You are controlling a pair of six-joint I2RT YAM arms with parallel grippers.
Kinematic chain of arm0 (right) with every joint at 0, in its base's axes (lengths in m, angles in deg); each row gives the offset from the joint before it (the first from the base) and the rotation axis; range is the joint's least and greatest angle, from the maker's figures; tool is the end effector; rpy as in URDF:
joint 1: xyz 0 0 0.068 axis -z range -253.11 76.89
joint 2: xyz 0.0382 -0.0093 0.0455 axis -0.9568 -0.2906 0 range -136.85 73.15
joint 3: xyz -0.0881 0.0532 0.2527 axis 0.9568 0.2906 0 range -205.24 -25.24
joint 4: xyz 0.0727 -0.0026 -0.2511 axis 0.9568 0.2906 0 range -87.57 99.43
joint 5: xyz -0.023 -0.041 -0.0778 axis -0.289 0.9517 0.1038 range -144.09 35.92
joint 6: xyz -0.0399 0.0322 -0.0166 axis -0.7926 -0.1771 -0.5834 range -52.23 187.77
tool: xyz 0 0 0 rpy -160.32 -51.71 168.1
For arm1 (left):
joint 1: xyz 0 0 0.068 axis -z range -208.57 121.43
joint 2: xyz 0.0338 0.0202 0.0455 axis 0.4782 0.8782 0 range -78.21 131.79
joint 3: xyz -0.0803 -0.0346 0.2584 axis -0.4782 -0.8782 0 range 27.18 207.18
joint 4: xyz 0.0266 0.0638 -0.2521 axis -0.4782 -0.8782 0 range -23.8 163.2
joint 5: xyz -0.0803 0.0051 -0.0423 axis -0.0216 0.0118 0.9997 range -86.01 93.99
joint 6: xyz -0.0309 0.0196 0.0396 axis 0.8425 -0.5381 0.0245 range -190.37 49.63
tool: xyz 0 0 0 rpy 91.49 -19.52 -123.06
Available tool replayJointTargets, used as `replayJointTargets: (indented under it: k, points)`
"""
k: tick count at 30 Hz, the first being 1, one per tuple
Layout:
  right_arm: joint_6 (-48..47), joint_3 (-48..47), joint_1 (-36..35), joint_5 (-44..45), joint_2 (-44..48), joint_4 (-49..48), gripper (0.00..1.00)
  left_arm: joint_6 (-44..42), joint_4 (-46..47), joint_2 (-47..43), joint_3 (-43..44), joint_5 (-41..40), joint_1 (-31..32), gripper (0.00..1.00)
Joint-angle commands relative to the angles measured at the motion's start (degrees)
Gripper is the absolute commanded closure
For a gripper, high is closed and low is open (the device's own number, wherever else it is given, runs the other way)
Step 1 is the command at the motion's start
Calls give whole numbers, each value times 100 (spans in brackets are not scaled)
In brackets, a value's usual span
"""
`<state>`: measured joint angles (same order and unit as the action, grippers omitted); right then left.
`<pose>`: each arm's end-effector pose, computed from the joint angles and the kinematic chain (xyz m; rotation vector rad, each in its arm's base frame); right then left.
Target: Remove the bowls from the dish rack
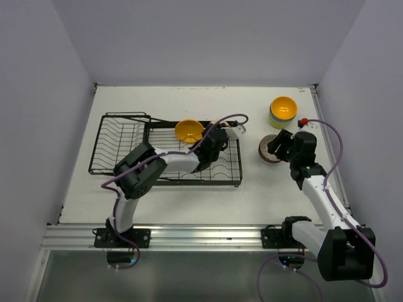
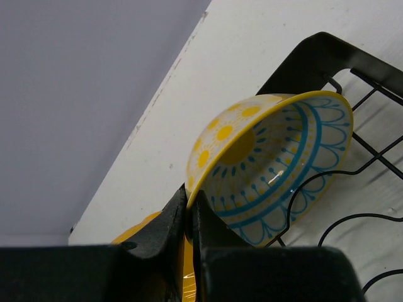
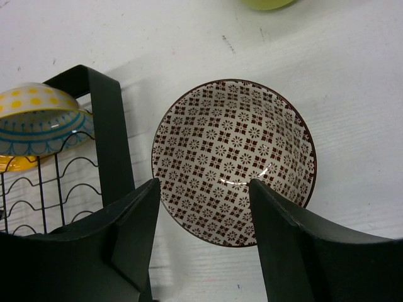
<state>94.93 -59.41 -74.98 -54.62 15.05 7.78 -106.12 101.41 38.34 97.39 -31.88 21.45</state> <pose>0.2242 0.0076 0.2395 0.4535 2.0478 0.3174 0.3039 -0.3301 0.1819 0.9138 1.6037 0.4154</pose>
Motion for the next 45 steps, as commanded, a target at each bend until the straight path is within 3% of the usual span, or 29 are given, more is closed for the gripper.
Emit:
replayJointTargets:
  k: [1, 9, 20, 24, 28, 34, 37, 40, 43, 45]
  points:
    - [-17, -142, -15, 159, 89, -174, 37, -502, 1379, -151, -236, -894, 157, 100]
    - [-9, -107, -15, 185, 133, -218, 37, -916, 2346, -176, -403, -1386, 254, 100]
    - [0, -98, -15, 203, 124, -236, 37, -987, 2356, -282, -61, -1325, 298, 100]
    - [-17, -125, -7, 229, 150, -192, 37, -444, 1453, -668, 80, -1220, 455, 100]
    - [-35, -142, -15, 203, 194, -139, 37, 1092, 100, -1257, 405, -720, 544, 100]
    - [-132, -142, -15, 71, 405, -165, 37, 2061, -1175, -1969, 694, -140, 553, 100]
    - [-263, -142, -15, -464, 545, -306, 37, 2474, -2001, -2233, 853, -59, 553, 100]
    - [-308, -142, -15, -1078, 581, -463, 35, 3062, -3028, -2435, 915, -929, 527, 100]
    - [69, -37, -59, -2281, 485, -1130, 34, 4070, -3961, -2935, 775, -361, 211, 100]
    - [385, 24, -155, -2748, 406, -1612, 34, 4487, -4243, -3383, 468, 535, -218, 100]
